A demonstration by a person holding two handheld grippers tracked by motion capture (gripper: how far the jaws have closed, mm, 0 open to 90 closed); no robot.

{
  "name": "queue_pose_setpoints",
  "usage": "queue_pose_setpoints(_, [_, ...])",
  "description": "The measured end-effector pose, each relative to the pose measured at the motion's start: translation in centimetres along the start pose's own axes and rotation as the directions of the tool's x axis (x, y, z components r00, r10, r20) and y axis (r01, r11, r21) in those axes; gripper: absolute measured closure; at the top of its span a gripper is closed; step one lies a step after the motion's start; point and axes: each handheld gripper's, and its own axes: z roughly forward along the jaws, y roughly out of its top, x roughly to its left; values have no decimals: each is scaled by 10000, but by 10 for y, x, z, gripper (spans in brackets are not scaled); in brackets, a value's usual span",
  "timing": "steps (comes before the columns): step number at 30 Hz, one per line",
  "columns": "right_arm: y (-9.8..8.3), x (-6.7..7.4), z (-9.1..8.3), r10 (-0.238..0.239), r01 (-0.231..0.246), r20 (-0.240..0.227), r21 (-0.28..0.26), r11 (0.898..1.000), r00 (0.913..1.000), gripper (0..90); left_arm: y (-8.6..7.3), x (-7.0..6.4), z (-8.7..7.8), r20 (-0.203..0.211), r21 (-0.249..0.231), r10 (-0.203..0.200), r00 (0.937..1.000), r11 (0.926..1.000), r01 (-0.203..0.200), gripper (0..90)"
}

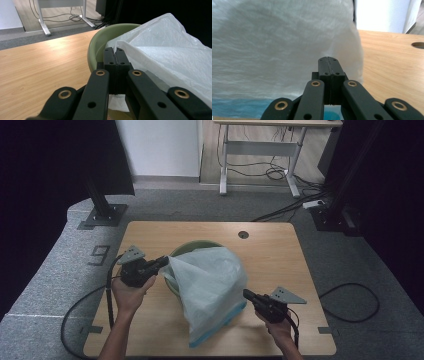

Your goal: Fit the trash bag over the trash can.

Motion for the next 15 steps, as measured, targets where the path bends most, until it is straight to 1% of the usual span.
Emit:
queue_pose_setpoints(2, [1,-1,-5,-10,11,117,-70,10000,9999,888,0,0,1,-3,-2,-15,10000,10000,15,896])
queue_pose_setpoints(4, [-2,-4,-9,40,-39,207,-65,10000,9998,884,0,1,1,-38,-17,-53,10000,10000,53,896])
queue_pose_setpoints(5, [-4,-6,-11,109,-108,225,-23,9999,9997,831,0,1,1,-57,-24,-71,10000,10000,71,896])
queue_pose_setpoints(7, [-9,-8,-12,249,-250,252,43,9997,9994,668,-1,3,1,-102,-21,-135,9999,9999,135,896])
queue_pose_setpoints(8, [-14,-8,-12,270,-276,376,142,9995,9989,620,-1,3,0,-115,-15,-140,9998,9999,140,896])
queue_pose_setpoints(9, [-17,-8,-12,311,-317,332,191,9993,9990,578,-1,3,1,-125,-23,-168,9998,9999,168,896])
queue_pose_setpoints(11, [-21,-7,-12,368,-376,280,288,9989,9989,529,-2,4,1,-129,-25,-194,9997,9998,194,896])
queue_pose_setpoints(14, [-24,-4,-12,361,-366,113,416,9985,9993,463,-2,4,1,-117,-24,-225,9997,9997,225,896])
queue_pose_setpoints(15, [-23,-2,-11,349,-351,56,424,9985,9994,424,-2,4,1,-112,-23,-230,9997,9997,230,896])
